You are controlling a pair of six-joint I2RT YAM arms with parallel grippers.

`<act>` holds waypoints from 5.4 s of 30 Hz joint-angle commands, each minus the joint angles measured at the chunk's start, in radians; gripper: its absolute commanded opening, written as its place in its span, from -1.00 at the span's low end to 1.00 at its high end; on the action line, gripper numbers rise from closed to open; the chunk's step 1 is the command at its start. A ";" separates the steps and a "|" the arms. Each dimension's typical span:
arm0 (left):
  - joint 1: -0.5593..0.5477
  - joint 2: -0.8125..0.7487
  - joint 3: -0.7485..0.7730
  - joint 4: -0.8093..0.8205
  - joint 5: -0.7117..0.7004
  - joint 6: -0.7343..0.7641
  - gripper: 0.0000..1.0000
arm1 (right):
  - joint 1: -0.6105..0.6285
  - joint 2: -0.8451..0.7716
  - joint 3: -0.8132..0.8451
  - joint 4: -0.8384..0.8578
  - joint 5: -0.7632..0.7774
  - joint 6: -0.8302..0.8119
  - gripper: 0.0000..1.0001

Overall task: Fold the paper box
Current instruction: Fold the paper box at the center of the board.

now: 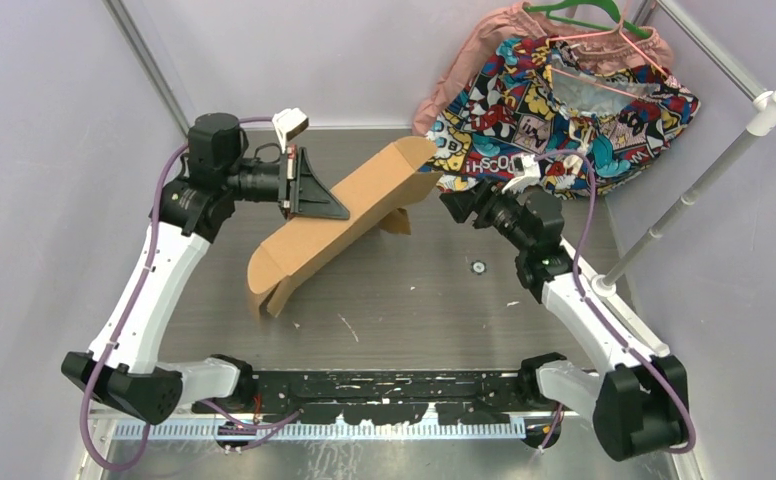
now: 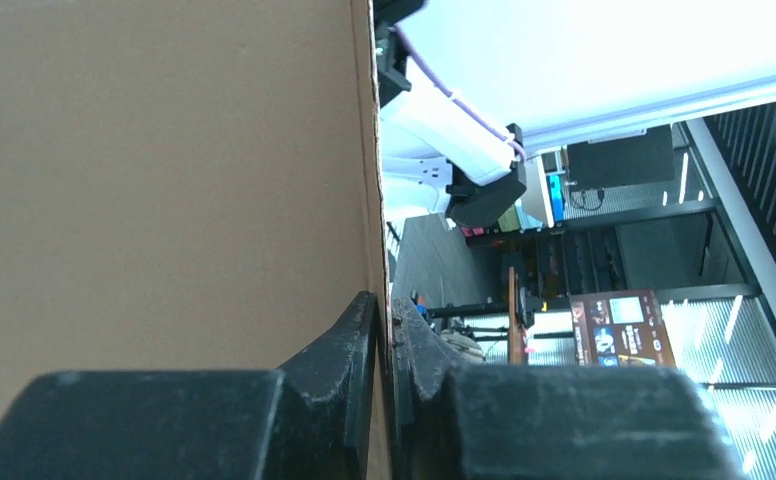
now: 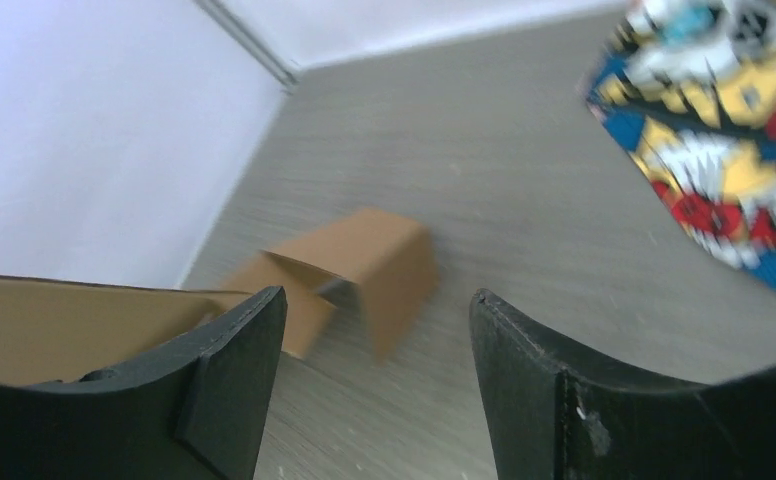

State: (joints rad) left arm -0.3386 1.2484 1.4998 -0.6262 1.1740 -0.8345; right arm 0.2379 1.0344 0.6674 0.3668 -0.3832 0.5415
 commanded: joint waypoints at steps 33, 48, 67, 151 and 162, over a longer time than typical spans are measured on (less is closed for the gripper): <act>-0.103 0.062 0.163 0.273 -0.041 -0.317 -0.74 | 0.018 0.673 0.383 -0.034 -0.218 0.012 0.41; -0.101 0.163 0.249 -0.128 -0.116 0.065 -0.79 | 0.028 0.617 0.215 -0.035 -0.147 0.002 0.39; 0.116 0.229 0.218 0.059 -0.045 -0.068 -0.84 | 0.035 0.612 0.351 -0.201 -0.203 -0.040 0.32; 0.047 0.279 0.552 -0.421 -0.523 0.603 -0.84 | -0.064 0.220 -0.072 -0.144 0.080 0.000 0.55; 0.000 0.338 0.605 -0.438 -0.653 0.619 -0.90 | -0.086 0.354 -0.041 -0.117 0.057 0.058 0.60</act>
State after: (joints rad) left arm -0.3389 1.5524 2.0193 -1.0306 0.6132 -0.2501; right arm 0.1593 1.3254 0.5835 0.1875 -0.3260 0.5659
